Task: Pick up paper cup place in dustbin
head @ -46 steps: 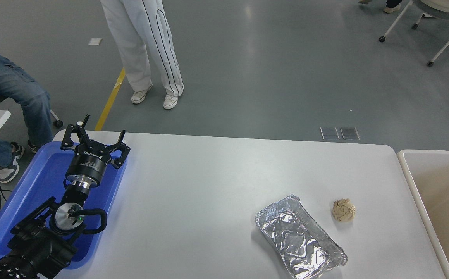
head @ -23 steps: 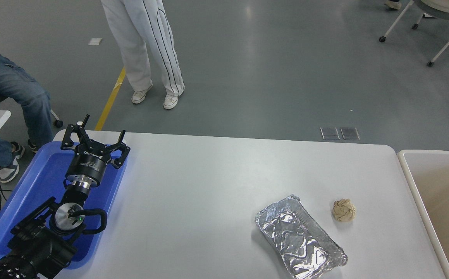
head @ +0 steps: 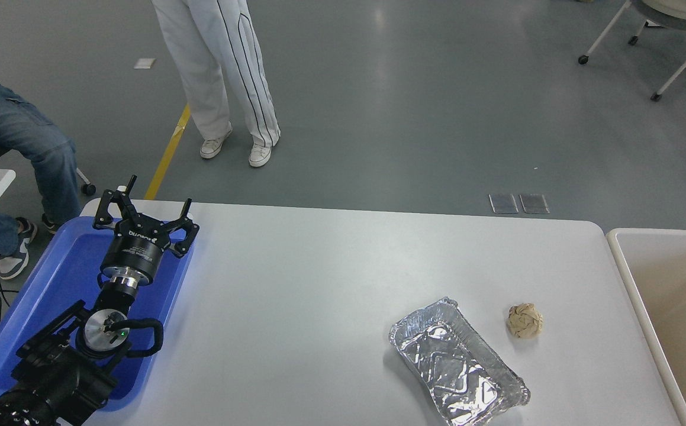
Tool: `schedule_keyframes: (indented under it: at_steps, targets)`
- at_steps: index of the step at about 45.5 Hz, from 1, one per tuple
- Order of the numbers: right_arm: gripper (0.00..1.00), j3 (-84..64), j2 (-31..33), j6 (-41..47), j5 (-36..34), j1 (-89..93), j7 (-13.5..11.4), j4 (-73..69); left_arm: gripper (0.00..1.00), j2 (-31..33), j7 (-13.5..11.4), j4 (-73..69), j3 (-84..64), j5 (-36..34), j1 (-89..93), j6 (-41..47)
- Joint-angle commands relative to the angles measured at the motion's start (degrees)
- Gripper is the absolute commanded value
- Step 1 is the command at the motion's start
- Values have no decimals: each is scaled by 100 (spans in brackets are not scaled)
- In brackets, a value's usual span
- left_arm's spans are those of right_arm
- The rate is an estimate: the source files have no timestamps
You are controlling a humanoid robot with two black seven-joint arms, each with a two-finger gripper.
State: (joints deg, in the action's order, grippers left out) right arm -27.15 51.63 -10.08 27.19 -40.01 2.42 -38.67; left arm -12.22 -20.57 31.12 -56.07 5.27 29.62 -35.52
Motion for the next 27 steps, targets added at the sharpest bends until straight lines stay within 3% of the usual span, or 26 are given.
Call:
schedule_keyframes:
  at_steps: [1, 9, 27]
  targets:
    - [100, -202, 1050, 172, 594, -964, -250, -1642, 100, 0, 0, -1, 0, 0, 0, 1]
    - [100, -966, 1358, 480, 647, -2045, -268, -2355, 100, 0, 0, -1, 0, 0, 0, 1]
    - [100, -3392, 1183, 849, 629, -4664, -268, -3849, 100, 0, 0, -1, 0, 0, 9, 1]
